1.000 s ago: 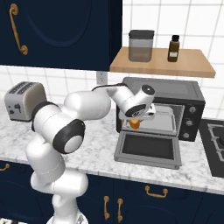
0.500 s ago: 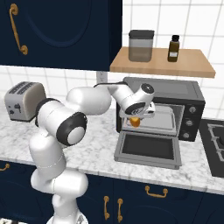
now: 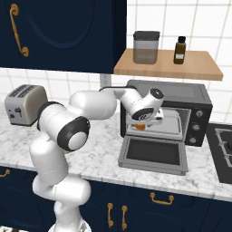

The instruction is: Pick up the kebab skewer and baguette bread, and place them inside the toaster oven. Close the toaster oven door and start by setting the timer.

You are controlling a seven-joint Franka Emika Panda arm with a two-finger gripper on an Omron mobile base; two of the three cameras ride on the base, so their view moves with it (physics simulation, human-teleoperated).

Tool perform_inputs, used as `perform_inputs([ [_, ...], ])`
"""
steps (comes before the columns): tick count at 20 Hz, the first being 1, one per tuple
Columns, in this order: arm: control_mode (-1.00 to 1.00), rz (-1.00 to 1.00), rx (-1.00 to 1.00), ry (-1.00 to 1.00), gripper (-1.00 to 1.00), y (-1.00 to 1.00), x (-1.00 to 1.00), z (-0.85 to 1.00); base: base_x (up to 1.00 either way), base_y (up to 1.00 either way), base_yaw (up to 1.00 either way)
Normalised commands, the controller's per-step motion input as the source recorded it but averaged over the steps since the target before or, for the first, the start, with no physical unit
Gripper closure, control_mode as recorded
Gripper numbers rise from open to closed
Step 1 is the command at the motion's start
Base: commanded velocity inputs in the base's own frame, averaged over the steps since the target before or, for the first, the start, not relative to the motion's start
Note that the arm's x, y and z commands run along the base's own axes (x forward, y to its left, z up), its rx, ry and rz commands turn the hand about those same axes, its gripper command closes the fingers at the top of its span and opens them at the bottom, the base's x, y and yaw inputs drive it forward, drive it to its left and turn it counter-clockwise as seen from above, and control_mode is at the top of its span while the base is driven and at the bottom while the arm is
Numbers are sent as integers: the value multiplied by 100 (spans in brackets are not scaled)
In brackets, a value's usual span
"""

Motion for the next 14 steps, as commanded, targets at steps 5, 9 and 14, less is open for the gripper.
perform_inputs([
  [5, -100, 0, 0, -5, -100, -4, -41, 9, 0, 0, 0],
  [9, -100, 0, 0, -5, -100, 0, -73, 18, 0, 0, 0],
  [14, -100, -1, -2, -1, -100, 7, -92, 28, 0, 0, 0],
])
